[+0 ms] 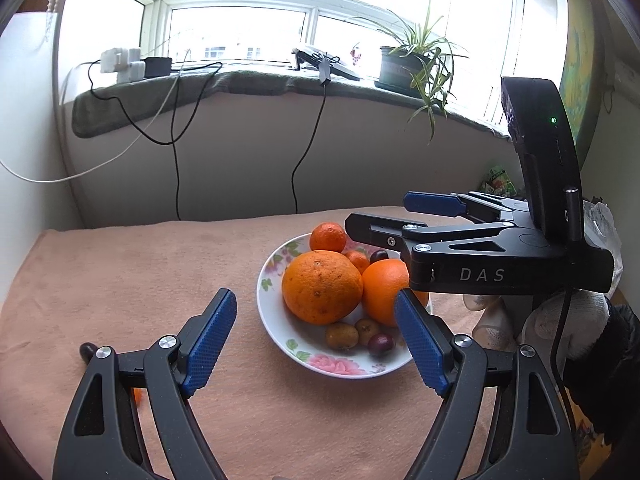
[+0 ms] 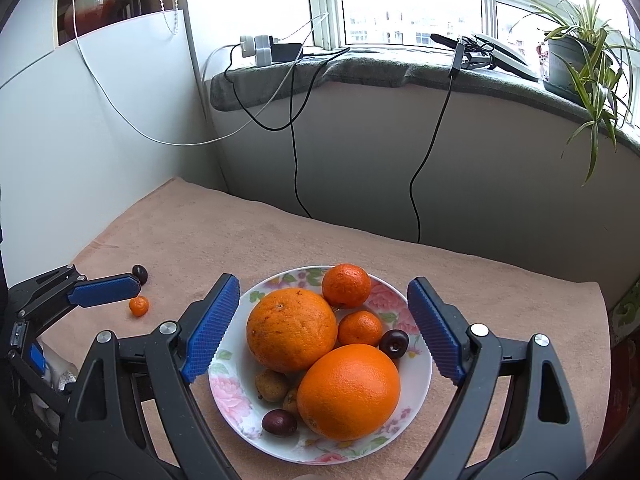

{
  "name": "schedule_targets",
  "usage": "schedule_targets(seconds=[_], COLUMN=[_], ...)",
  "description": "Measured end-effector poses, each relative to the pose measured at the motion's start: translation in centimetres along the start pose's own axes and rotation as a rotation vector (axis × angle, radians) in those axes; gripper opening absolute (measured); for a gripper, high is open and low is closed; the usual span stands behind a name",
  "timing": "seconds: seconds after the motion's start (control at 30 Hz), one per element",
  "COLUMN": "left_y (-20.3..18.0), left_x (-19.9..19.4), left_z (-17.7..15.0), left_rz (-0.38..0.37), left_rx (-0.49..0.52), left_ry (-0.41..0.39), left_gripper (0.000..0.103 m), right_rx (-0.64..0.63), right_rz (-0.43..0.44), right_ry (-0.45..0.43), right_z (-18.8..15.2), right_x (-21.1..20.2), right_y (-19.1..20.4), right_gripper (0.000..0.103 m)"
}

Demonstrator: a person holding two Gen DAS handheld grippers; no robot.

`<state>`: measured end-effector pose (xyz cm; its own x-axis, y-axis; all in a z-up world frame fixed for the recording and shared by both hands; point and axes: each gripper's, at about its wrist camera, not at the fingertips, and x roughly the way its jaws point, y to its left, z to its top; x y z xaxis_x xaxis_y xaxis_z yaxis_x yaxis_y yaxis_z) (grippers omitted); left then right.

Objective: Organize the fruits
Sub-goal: 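Withdraw both grippers from the plate toward the dark plum and kumquat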

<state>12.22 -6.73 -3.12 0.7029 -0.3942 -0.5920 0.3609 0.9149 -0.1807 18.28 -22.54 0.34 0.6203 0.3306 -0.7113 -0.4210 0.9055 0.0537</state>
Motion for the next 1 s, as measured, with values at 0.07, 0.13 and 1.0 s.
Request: schedule_targets(seconds=[0.07, 0.13, 1.0], left_y=[0.3, 0.6, 8.7], left_x=[-0.3, -0.5, -3.0], left_z=[-0.1, -0.1, -1.9], left_rz=[0.007, 0.013, 0.155], left_rx=[-0.004, -0.009, -0.116], left_ry=[-0.003, -0.006, -0.009], left_gripper=[0.081, 0.081, 0.081], right_rx=[0.001, -0.001, -0.063], right_rz=[0.003, 0.009, 0.062], right_ry=[-0.004, -0.007, -0.014], right_z=[0.0, 0.1, 0.5], right_x=[-0.1, -0.1, 0.6], right_y=[0.2, 0.5, 6.6], right_gripper=[0.088, 0.088, 0.088])
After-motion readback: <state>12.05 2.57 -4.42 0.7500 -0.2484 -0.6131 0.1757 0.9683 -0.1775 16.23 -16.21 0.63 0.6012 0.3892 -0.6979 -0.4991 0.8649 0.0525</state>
